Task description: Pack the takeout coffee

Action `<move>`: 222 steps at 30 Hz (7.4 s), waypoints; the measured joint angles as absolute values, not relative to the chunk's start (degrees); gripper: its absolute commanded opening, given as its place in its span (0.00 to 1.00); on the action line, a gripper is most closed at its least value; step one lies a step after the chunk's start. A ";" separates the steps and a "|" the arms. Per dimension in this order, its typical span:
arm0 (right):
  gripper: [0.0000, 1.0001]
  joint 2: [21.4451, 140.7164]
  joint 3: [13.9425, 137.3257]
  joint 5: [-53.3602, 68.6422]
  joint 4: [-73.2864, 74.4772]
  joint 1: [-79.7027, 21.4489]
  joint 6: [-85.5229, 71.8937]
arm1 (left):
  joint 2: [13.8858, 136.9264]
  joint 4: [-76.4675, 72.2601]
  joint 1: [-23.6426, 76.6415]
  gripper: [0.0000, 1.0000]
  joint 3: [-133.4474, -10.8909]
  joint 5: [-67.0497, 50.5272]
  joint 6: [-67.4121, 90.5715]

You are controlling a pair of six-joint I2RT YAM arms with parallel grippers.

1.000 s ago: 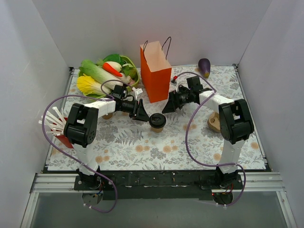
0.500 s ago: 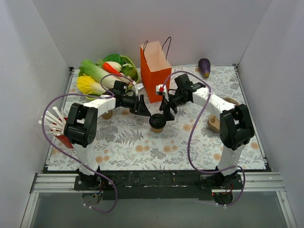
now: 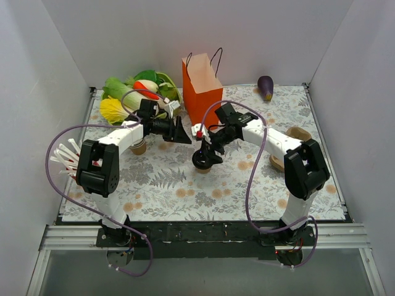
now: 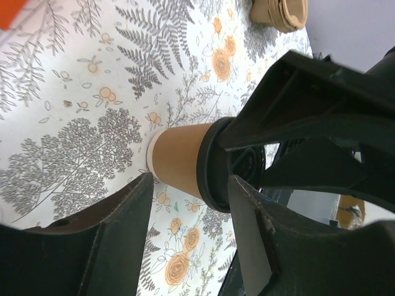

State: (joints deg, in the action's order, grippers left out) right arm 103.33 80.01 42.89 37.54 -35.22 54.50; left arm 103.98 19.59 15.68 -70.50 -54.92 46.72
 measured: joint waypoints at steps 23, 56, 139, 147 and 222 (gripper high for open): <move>0.42 105.65 81.69 44.27 32.71 -38.00 55.64 | 93.30 25.32 13.61 0.53 -79.81 -42.00 43.75; 0.65 131.02 105.45 42.72 -0.12 -39.83 16.25 | 85.60 35.38 7.66 0.63 -88.23 -19.33 37.10; 0.80 104.47 82.24 36.05 3.77 -38.26 19.68 | 102.56 59.92 6.22 0.31 -91.20 -11.64 25.50; 0.80 104.47 82.15 36.10 3.79 -38.24 19.70 | 102.56 60.58 6.11 0.25 -91.70 -9.89 25.30; 0.79 104.29 80.71 34.68 3.68 -37.82 19.92 | 103.88 64.12 5.78 0.00 -92.75 -9.02 22.44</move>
